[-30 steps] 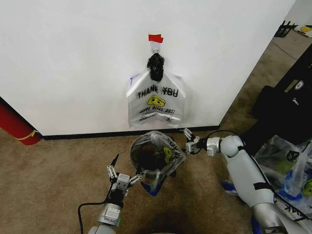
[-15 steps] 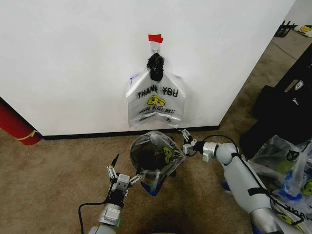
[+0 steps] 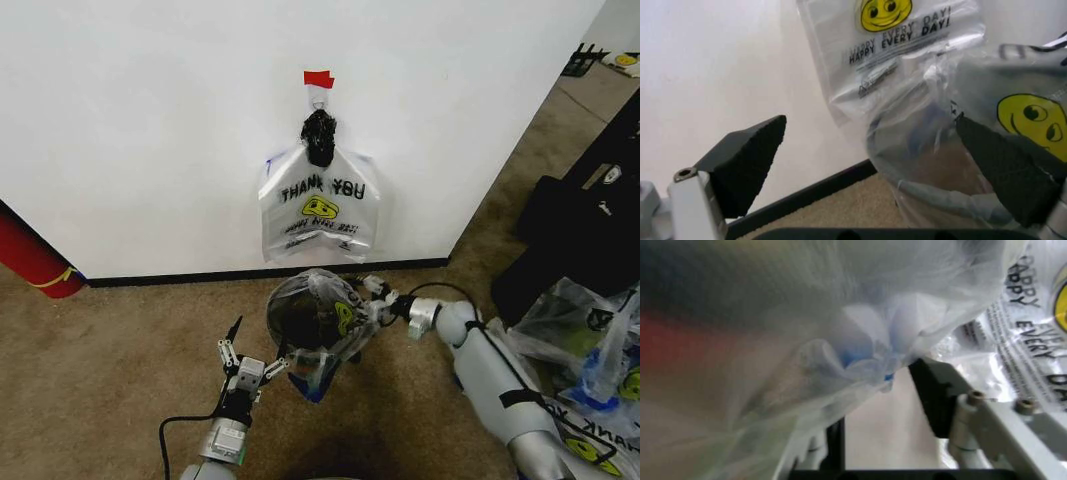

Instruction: Pick up the garbage bag from the wall and place it over the trash bin.

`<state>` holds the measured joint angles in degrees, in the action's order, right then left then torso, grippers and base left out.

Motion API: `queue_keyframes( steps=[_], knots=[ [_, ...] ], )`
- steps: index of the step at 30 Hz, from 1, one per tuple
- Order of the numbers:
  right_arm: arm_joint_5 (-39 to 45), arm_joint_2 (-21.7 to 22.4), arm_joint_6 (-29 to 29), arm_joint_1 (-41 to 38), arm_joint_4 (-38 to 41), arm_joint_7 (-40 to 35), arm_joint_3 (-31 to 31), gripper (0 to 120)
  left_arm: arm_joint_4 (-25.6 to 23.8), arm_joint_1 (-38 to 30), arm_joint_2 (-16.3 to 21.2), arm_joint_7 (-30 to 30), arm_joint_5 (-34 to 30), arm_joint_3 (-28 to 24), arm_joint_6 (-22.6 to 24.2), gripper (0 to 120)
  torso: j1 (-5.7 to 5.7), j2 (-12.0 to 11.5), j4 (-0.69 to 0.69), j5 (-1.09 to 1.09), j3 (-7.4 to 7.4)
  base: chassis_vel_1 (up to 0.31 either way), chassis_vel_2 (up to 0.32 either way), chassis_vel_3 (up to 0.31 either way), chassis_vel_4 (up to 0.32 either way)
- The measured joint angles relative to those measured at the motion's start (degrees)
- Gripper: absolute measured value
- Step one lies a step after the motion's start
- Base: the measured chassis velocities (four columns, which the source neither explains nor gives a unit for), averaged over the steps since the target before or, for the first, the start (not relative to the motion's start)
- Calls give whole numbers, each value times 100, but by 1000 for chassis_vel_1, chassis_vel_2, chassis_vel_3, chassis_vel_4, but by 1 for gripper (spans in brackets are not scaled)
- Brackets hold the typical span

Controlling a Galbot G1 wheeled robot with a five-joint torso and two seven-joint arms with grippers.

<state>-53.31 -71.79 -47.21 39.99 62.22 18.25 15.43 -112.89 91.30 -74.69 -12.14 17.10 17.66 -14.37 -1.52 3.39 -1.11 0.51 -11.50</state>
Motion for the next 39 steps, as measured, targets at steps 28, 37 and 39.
queue_keyframes(
  steps=[28, 37, 39],
  knots=[
    [61, 68, 8, 16, -116, -2, 147, 0, 89, -61, 0, -9, 21, -25, -22, 100, 0, 0, 1, -5, -1, 0, 0, 0, 0],
    [-39, -209, 8, -4, -665, -157, 205, 0, 88, -12, -40, -13, 85, -30, -45, 100, 0, 0, 1, -6, -1, 0, 0, 0, 0],
    [-54, -263, 8, -5, -772, -188, 212, 0, 88, 0, -50, -15, 102, -30, -55, 100, 0, 0, 1, -5, -1, 0, 0, 0, 0]
  ],
)
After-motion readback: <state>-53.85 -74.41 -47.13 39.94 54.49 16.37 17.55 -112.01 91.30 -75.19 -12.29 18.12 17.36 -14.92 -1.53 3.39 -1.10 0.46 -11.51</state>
